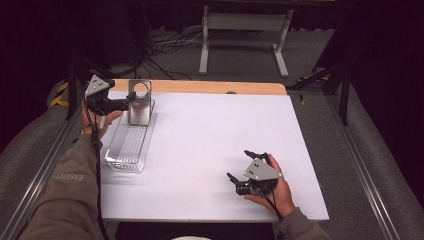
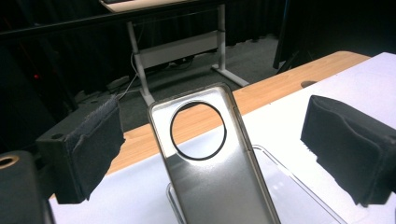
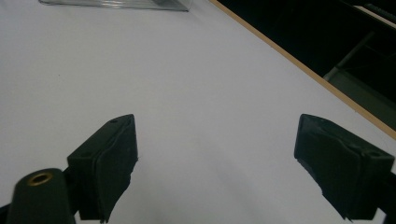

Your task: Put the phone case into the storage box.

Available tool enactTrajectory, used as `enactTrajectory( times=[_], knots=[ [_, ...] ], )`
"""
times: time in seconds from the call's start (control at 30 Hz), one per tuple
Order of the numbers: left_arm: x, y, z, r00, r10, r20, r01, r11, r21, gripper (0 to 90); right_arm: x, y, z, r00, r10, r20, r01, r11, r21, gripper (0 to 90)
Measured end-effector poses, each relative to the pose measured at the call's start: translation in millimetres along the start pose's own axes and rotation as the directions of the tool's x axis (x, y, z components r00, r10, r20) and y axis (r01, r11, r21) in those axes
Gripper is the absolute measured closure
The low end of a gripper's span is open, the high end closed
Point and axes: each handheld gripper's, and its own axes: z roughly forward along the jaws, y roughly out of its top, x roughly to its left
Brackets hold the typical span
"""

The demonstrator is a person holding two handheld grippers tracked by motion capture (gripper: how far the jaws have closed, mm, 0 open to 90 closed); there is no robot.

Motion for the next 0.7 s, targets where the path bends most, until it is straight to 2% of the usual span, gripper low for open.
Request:
enactTrajectory(
  times=[0.1,0.53,0.7],
  knots=[
    [-0.6,0.5,0.3,1.0,0.003,-0.004,-0.003,1.0,-0.003,6.2,0.2,-0.4,0.2,1.0,0.003,-0.001,-0.003,1.0,0.004,14.2],
    [-4.4,3.0,-0.2,0.9986,0.031,0.042,-0.03,0.9995,-0.007,3.5,-0.2,-0.2,-0.4,1.0,-0.001,0.002,0.001,1.0,0.001,14.2],
    [-7.1,3.7,-1.7,0.9983,0.042,0.041,-0.041,0.9991,-0.012,4.1,-0.4,0.1,-0.7,1.0,0.001,0.003,-0.001,1.0,-0.002,14.2]
  ],
)
